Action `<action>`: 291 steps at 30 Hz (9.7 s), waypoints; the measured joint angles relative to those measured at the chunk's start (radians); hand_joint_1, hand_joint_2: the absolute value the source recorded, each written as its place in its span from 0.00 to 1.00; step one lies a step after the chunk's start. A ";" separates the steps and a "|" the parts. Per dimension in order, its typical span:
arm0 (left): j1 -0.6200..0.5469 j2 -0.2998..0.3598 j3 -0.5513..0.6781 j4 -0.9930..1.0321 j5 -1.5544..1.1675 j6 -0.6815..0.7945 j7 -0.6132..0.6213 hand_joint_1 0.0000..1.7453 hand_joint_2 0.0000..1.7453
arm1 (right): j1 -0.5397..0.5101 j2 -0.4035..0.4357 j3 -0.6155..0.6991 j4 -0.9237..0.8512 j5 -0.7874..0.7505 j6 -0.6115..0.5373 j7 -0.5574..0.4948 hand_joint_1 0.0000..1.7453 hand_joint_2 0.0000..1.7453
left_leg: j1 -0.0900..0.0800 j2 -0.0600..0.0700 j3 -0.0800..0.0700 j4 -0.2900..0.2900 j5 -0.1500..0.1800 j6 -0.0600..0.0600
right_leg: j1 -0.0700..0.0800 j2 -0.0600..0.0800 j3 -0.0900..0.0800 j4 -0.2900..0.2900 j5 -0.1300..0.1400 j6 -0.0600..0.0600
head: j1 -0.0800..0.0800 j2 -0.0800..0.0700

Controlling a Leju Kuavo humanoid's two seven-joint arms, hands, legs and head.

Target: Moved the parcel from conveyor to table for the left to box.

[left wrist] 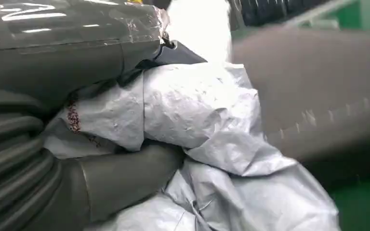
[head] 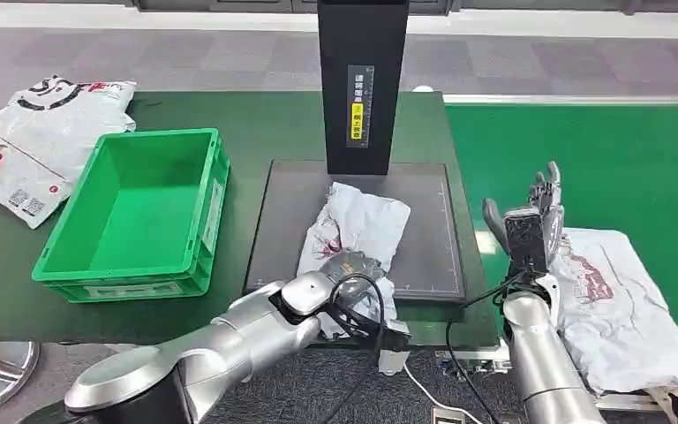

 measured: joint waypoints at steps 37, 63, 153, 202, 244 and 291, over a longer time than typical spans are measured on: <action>-0.231 0.358 0.773 -0.135 -0.898 0.382 0.466 1.00 1.00 | -0.039 0.024 0.000 0.122 0.033 0.043 0.084 0.00 1.00 | 0.001 0.002 -0.006 0.000 0.002 -0.003 | 0.001 0.003 -0.008 0.001 0.001 -0.001 | 0.000 0.000; -0.200 0.470 1.011 -0.005 -0.794 -0.142 0.478 0.00 1.00 | 0.069 -0.025 0.000 0.014 0.040 0.111 0.144 0.00 1.00 | 0.001 0.001 -0.008 0.000 0.002 -0.004 | 0.001 0.003 -0.010 0.000 0.000 -0.001 | 0.000 0.000; 0.090 -0.033 1.188 -0.047 0.438 -0.293 -0.475 0.00 1.00 | 0.023 0.026 -0.236 0.254 0.655 -0.253 0.293 0.00 1.00 | -0.001 -0.004 -0.010 0.000 0.000 -0.001 | -0.001 -0.002 -0.010 -0.001 -0.001 0.001 | 0.000 0.000; 0.136 0.050 1.104 -0.108 0.576 -0.206 -0.521 0.00 1.00 | -0.111 0.004 -0.272 0.470 0.793 0.351 0.527 1.00 1.00 | 0.008 0.022 0.005 0.000 -0.009 -0.009 | 0.007 0.021 0.001 -0.003 0.000 -0.005 | 0.000 0.000; 0.109 0.022 1.104 -0.089 0.658 -0.097 -0.550 0.00 1.00 | -0.145 0.047 0.163 0.120 0.206 0.271 0.336 1.00 1.00 | 0.005 0.003 -0.008 0.000 -0.001 -0.007 | 0.006 0.004 -0.009 -0.002 0.000 -0.003 | 0.000 0.000; 0.093 -0.008 1.046 -0.079 0.739 0.026 -0.602 0.00 1.00 | -0.272 0.225 0.322 0.519 0.154 0.247 0.235 0.00 1.00 | 0.004 0.003 -0.008 0.000 -0.001 -0.007 | 0.005 0.004 -0.009 -0.002 0.000 -0.004 | 0.000 0.000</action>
